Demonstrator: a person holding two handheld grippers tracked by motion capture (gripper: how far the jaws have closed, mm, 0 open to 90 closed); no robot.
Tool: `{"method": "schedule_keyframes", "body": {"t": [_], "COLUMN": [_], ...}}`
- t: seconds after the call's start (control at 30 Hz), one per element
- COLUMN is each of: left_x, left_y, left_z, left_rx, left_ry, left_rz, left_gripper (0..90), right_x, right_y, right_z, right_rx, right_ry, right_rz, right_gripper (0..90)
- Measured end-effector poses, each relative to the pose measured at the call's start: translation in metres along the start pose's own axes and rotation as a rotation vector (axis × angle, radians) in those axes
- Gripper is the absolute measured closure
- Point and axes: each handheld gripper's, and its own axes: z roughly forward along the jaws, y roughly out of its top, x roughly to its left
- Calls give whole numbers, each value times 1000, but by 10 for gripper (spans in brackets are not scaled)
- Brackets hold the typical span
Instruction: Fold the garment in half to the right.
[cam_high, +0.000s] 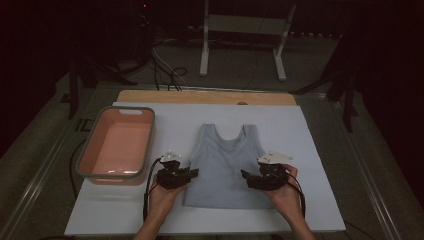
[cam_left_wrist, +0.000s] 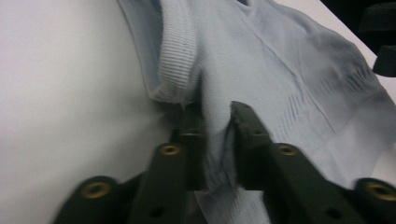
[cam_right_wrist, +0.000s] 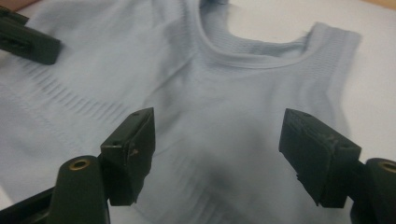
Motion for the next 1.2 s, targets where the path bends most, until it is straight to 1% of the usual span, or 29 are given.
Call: {"method": "schedule_keyframes", "body": {"t": [0.03,0.13,0.17,0.23,0.3,0.4,0.47,0.57,0.6,0.67,0.77,0.9,1.2], "left_x": [-1,0,1,1,2,4,6,9,10,12,13,10,-1], "left_y": [0,2,3,5,6,6,5,5,5,5,6,9,20], "left_z": [0,-3,-5,-9,-12,-17,-19,-24,-26,-31,-34,-33,-32], "left_rx": [4,3,1,-3,-5,-4,-1,0,1,-1,-4,-1,-7], "left_ry": [0,-12,-11,-15,-13,-21,-19,-14,-10,-12,-15,-20,-54], "left_rz": [2,-10,-9,-12,-10,-20,-22,-32,-31,-41,-45,-43,-9], "left_gripper": [821,838,839,840,840,840,840,840,840,840,840,839,838], "right_x": [1,3,4,4,5,4,3,1,0,-1,-2,-3,-4], "right_y": [0,-1,-1,-1,-1,-1,-1,-1,-1,-1,-1,-1,-1], "right_z": [1,3,3,4,4,2,1,0,-1,-1,-2,-2,-3], "right_rx": [0,6,8,6,2,-1,-3,-5,-6,-8,-8,-7,-5], "right_ry": [3,7,7,10,12,9,8,5,3,0,-11,-18,-27], "right_rz": [0,-4,1,-15,-10,-11,-7,5,2,7,13,11,10], "right_gripper": [273,276,279,291,292,292,292,284,280,269,242,215,199]}}
